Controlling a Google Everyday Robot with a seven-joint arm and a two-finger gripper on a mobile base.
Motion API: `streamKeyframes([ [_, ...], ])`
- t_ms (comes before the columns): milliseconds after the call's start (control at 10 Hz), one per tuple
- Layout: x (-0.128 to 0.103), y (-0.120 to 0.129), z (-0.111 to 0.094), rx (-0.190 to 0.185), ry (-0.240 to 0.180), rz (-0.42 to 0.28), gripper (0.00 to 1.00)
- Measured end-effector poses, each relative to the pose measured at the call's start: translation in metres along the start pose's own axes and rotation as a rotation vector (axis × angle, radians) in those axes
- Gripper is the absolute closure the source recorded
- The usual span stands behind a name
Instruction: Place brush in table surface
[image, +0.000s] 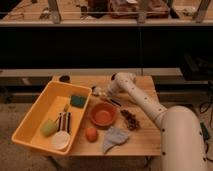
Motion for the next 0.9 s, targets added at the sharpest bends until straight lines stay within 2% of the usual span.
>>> streamKeyframes([
  [500,0.001,0.001,-0.001,-0.002,-0.001,-0.004,0.86],
  [700,-0.006,-0.002,-0.022,0.011,-0.036,-0.049,0.86],
  [900,-0.025,-0.003,-0.052,0.016,-0.051,-0.099,0.86],
])
